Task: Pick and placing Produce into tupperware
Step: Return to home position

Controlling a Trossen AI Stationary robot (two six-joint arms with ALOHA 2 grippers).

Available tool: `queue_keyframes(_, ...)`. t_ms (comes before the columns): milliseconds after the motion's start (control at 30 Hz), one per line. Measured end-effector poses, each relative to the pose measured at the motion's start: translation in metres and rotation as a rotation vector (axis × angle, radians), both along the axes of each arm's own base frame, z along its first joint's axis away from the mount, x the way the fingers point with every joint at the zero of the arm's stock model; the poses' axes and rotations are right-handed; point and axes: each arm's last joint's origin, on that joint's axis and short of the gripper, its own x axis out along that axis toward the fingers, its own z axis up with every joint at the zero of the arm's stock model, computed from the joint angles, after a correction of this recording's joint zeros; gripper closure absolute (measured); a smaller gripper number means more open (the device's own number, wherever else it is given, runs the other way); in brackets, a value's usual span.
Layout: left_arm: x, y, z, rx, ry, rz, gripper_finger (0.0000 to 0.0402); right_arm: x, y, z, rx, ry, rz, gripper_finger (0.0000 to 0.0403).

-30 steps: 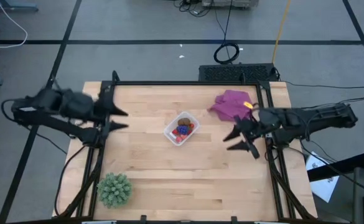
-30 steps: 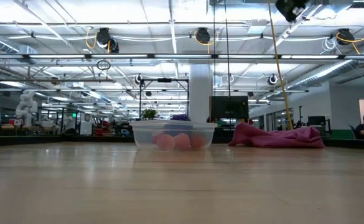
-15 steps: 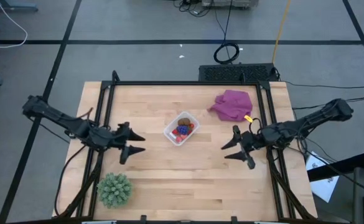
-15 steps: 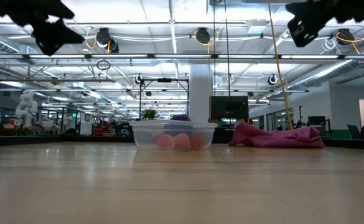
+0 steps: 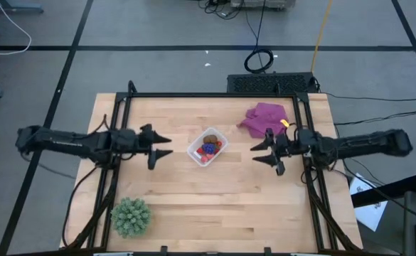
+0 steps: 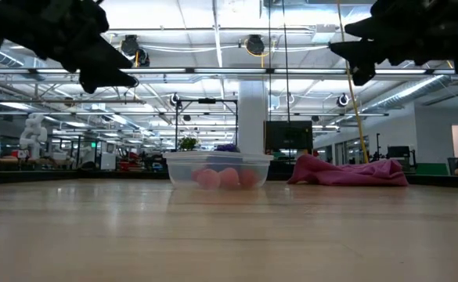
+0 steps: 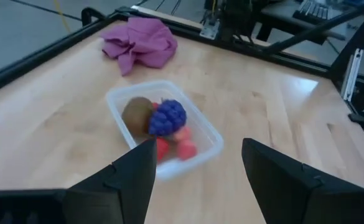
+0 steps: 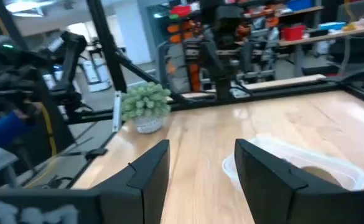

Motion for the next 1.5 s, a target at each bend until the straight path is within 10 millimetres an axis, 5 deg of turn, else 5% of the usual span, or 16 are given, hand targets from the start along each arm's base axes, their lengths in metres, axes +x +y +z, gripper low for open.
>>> queue_keyframes(200, -0.008, 0.035, 0.003, 0.018, -0.003, 0.033, 0.0163, -0.007, -0.034, 0.001, 0.048, 0.002, 0.045, 0.0229)
queue_keyframes(333, -0.02, 0.04, 0.01, 0.0, -0.062, -0.02, 0.0163, -0.021, -0.045, 0.012, 0.075, -0.064, 0.156, 0.0229)
queue_keyframes(600, -0.043, 0.027, 0.028, -0.019, -0.091, -0.069, 0.0163, -0.049, -0.037, 0.032, 0.075, -0.16, 0.277, 0.0229)
queue_keyframes(867, -0.04, 0.011, 0.028, -0.059, -0.056, -0.075, 0.0163, -0.049, -0.028, 0.008, 0.121, -0.068, 0.141, 0.0229)
queue_keyframes(1033, -0.031, 0.0, 0.025, -0.023, -0.041, -0.058, 0.0163, -0.045, -0.018, -0.017, 0.079, -0.155, 0.14, 0.0229)
queue_keyframes(1267, -0.023, -0.01, 0.025, 0.01, -0.054, -0.052, 0.0163, -0.046, -0.014, -0.015, 0.092, -0.205, 0.145, 0.0229)
queue_keyframes(1500, -0.013, -0.015, -0.011, 0.041, -0.113, -0.045, 0.0163, -0.045, -0.015, -0.018, 0.081, -0.173, 0.143, 0.0229)
